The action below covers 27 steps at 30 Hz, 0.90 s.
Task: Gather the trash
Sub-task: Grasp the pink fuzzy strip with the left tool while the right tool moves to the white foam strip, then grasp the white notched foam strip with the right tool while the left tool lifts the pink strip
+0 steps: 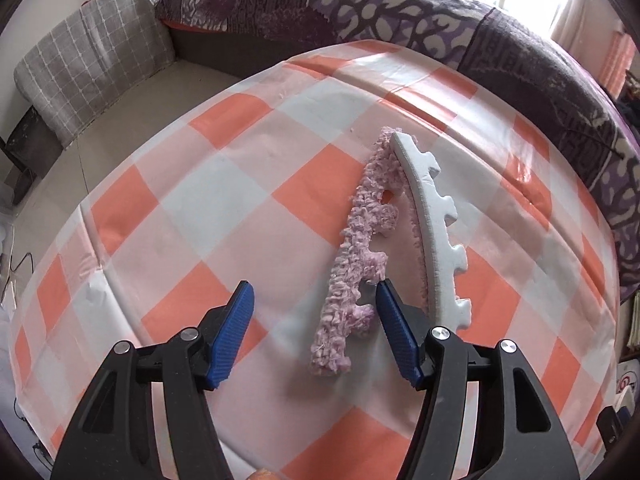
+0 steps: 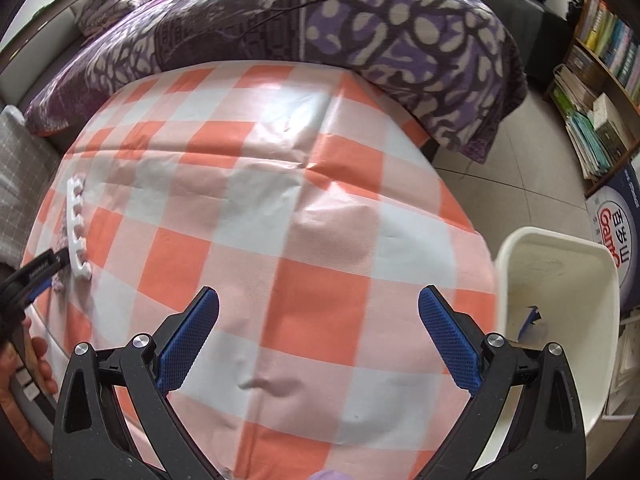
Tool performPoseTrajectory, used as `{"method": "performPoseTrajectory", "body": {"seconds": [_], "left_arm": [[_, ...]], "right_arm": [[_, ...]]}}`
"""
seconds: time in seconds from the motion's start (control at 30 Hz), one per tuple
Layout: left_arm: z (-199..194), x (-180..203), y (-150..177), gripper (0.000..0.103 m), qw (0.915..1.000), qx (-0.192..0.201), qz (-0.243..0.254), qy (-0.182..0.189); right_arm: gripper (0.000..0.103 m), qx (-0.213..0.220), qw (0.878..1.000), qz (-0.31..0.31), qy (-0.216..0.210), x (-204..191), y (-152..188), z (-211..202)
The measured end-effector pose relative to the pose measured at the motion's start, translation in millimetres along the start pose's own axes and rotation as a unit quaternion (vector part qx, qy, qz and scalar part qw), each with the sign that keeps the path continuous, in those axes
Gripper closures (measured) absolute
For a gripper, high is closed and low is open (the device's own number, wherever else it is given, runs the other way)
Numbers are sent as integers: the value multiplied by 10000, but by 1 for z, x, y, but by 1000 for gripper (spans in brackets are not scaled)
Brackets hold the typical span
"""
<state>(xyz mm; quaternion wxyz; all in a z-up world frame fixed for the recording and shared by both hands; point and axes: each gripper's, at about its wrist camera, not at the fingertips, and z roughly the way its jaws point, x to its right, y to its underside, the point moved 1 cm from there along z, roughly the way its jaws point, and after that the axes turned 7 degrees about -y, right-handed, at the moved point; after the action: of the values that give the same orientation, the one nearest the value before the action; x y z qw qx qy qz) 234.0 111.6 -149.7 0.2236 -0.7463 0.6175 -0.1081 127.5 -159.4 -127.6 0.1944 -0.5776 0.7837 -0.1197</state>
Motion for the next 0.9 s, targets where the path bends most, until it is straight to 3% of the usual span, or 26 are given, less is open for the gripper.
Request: {"method": "performPoseTrajectory", "body": {"seconds": [0.07,0.13,0.17,0.4,0.6,0.77,0.9], "left_arm": [[0,5,-4,54,9996,147,225,42],[0,7,-8,75,9986,251,444,120],[1,6,-9,79,9981,275,533,167],[9,-34,-21,79,9959,106,478,764],[12,-75,-16,79,9961,143,620,615],[6,-105,-3,79,9954,210,672,650],[2,-127,7,79,9955,252,648,651]], "right_arm": [[7,56,9999,-96,-69,-14,-6,7],[7,68,9997,-148,-166,-28,-11,16],[7,36,9996,-136,-228,-36,-15,22],[7,121,9976,-290,-620,-98,-40,40],[7,263,9913,-955,-861,-162,-47,50],[8,207,9764,-1791,-1190,-214,-42,64],[19,-20,9602,-2531,-1180,-249,-33,79]]}}
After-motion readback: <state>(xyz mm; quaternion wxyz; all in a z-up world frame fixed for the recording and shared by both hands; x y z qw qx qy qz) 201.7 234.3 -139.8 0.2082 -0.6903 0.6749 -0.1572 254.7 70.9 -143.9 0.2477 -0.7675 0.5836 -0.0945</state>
